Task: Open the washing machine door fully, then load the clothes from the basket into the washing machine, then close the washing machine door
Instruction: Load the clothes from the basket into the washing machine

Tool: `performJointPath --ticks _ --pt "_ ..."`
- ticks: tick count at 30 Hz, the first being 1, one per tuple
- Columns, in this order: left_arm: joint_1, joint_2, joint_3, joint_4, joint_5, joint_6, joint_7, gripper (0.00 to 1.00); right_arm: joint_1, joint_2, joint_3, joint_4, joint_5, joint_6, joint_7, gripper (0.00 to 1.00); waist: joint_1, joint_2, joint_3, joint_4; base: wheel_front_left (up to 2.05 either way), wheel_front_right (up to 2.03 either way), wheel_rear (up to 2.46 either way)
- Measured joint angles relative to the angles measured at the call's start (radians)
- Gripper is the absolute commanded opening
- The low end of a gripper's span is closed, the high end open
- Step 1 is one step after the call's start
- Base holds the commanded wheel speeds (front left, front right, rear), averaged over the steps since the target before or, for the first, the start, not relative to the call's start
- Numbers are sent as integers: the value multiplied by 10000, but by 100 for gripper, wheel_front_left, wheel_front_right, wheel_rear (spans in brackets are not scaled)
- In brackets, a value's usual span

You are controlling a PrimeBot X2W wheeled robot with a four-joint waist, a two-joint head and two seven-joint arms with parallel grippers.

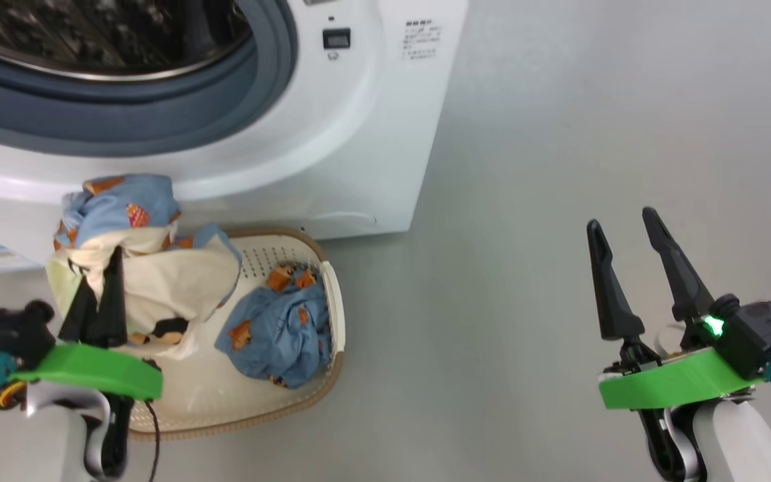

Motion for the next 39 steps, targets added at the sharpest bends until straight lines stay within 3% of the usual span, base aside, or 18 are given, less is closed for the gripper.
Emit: performJointPath --ticks 10,20,31,39 --pt "1422 -410 817 -1825 702 0 0 0 607 -132 -94 31 65 0 0 100 0 0 -903 240 0 0 0" --pt "2568 -738 1430 -3076 1181 0 0 0 816 -148 -307 -15 84 0 0 100 1 0 -1113 436 0 0 0" --pt "2544 -882 1551 -3440 1300 0 0 0 802 -105 -326 -113 84 0 0 100 2 0 -764 464 0 0 0" --pt "1763 -604 1486 -3444 1122 0 0 0 664 12 -318 -167 82 0 0 100 2 0 -256 373 0 0 0"
